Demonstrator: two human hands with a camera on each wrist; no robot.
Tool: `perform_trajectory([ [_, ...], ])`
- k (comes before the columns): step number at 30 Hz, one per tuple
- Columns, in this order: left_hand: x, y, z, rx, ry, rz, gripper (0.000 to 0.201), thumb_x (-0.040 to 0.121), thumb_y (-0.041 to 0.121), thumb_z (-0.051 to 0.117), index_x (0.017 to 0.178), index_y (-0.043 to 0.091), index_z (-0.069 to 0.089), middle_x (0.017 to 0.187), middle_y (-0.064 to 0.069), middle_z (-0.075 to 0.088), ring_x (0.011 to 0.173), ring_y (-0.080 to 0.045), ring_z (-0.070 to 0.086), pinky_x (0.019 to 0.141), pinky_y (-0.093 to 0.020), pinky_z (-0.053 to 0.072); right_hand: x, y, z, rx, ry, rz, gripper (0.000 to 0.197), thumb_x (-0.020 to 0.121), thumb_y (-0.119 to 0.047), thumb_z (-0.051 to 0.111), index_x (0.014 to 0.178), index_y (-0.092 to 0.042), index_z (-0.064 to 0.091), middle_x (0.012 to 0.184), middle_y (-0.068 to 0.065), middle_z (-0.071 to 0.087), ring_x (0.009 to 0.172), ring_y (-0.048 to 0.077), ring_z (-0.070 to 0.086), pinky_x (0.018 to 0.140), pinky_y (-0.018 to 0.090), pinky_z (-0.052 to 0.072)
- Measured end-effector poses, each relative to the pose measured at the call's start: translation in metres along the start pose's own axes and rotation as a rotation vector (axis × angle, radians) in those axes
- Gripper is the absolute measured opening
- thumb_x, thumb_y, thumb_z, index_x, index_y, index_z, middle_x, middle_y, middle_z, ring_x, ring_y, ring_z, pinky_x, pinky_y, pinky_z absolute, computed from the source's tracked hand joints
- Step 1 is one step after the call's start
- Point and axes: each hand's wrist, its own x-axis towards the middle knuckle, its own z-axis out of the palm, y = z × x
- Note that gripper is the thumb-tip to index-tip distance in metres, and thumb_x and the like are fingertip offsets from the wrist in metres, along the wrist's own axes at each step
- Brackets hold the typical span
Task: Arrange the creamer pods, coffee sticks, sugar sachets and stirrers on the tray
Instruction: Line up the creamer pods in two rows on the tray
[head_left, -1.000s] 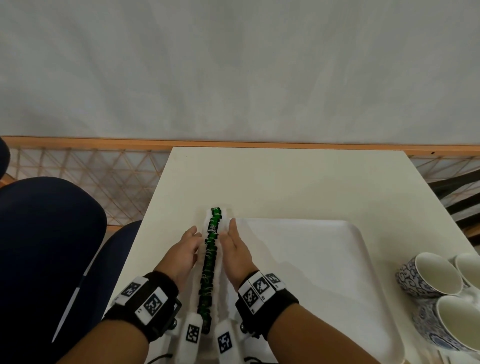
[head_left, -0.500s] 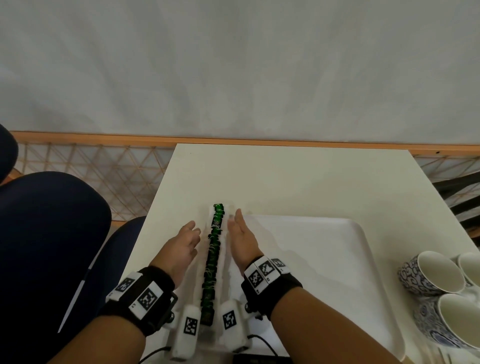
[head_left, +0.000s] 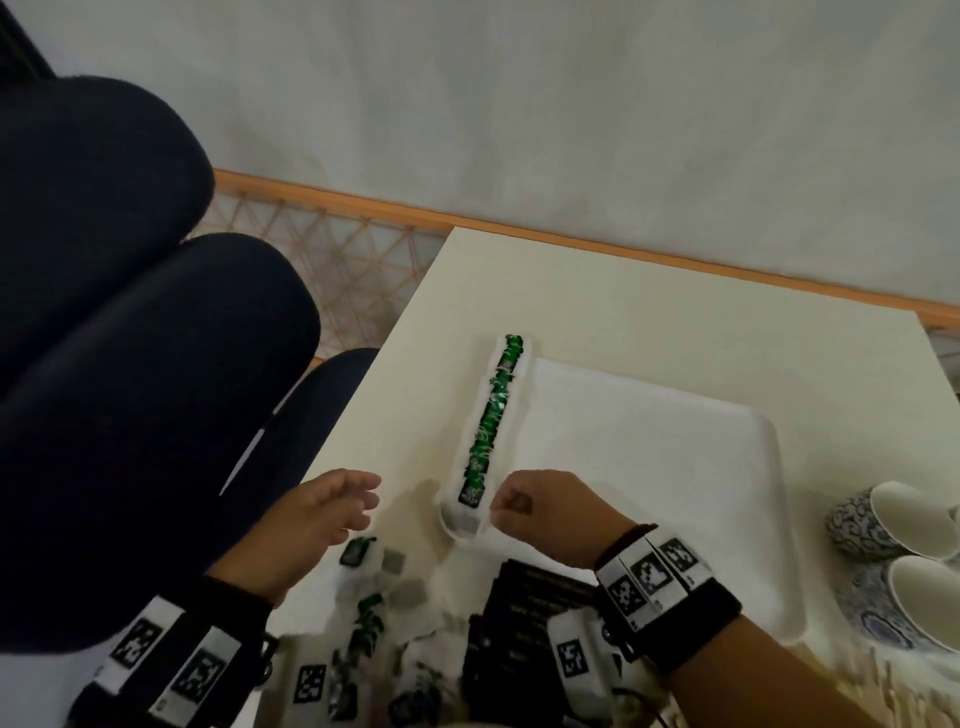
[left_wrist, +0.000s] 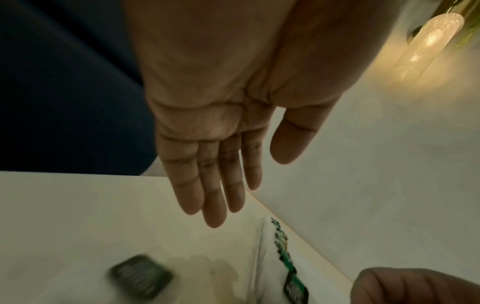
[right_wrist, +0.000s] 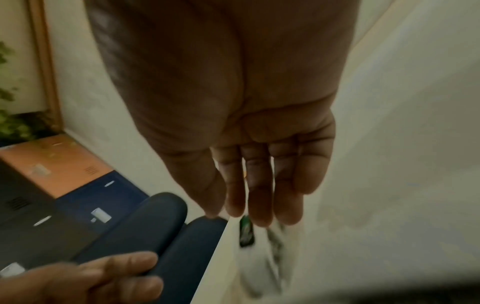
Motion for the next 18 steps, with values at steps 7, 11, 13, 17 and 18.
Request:
perform_trajectory([
  [7,-0.044,-0.066,-0.007,0.283,0.121,0.031,0.019,0.094,0.016,0.053,0.099,0.031,0.063,0.1,0.007,0.066,0.089,-0.01,0.06,0.074,-0.025,0.046,-0.008,-0.028,0.063,-0.28,-0.216,-0.24,0.028,0.09,-0.03,0.059,0.113,-0.017,0.064,0.109,0.003,0.065,0.103,0.02,0.058,0.087,0.031,0.047],
  [11,-0.061,-0.09,-0.006,0.444,0.196,0.071,0.016,0.087,0.021,0.064,0.084,0.036,0.063,0.093,0.008,0.064,0.081,-0.003,0.057,0.069,-0.016,0.042,-0.003,-0.033,0.085,-0.426,-0.196,-0.328,0.033,0.089,-0.029,0.058,0.121,-0.021,0.06,0.116,0.007,0.057,0.108,0.027,0.051,0.092,0.041,0.045],
  [13,-0.066,-0.096,-0.002,0.507,0.173,0.084,0.018,0.085,0.024,0.067,0.083,0.041,0.062,0.092,0.009,0.06,0.078,-0.002,0.056,0.065,-0.01,0.038,-0.002,-0.038,0.092,-0.545,-0.187,-0.414,0.036,0.087,-0.029,0.058,0.123,-0.023,0.058,0.118,0.006,0.055,0.108,0.028,0.049,0.089,0.042,0.046],
  [17,-0.072,-0.104,0.006,0.611,0.088,0.08,0.03,0.081,0.028,0.07,0.09,0.049,0.05,0.099,0.013,0.052,0.077,-0.002,0.052,0.067,-0.01,0.038,-0.002,-0.046,0.101,-0.796,-0.124,-0.499,0.034,0.085,-0.022,0.056,0.119,-0.021,0.058,0.116,0.006,0.054,0.106,0.029,0.05,0.083,0.041,0.042],
  [18,-0.072,-0.105,0.008,0.624,0.083,0.076,0.033,0.079,0.029,0.071,0.092,0.048,0.048,0.1,0.012,0.052,0.078,-0.003,0.051,0.068,-0.011,0.038,-0.003,-0.048,0.102,-0.832,-0.107,-0.507,0.032,0.086,-0.023,0.055,0.117,-0.021,0.058,0.115,0.006,0.054,0.105,0.029,0.05,0.084,0.042,0.041],
])
